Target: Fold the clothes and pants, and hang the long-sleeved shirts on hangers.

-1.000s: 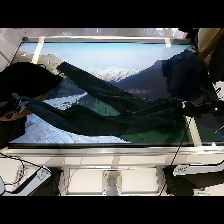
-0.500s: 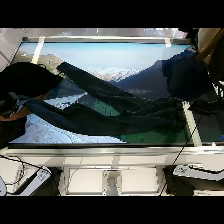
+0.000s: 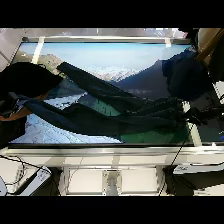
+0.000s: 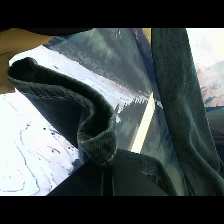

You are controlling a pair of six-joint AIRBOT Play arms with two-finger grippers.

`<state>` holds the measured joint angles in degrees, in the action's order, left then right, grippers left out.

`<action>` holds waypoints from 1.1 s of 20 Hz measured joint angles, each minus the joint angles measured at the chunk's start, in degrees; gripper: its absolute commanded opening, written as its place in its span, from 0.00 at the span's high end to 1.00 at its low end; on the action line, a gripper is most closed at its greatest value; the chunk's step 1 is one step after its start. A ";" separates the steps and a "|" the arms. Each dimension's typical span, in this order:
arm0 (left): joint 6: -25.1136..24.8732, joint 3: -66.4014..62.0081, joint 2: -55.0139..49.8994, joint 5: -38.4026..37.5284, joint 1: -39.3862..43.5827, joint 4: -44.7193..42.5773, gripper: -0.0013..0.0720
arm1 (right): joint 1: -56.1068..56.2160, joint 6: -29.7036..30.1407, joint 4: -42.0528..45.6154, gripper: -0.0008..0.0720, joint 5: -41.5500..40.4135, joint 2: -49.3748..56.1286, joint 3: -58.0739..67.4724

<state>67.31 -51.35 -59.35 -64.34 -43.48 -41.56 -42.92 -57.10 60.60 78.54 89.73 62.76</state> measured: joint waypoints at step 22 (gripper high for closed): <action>0.04 -2.93 13.99 -3.56 -11.19 -3.19 0.96 | -0.28 5.68 -14.56 0.91 10.82 -15.54 19.76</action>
<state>67.35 -54.28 -45.36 -67.90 -54.68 -44.75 -43.20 -51.42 46.04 89.36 74.19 82.52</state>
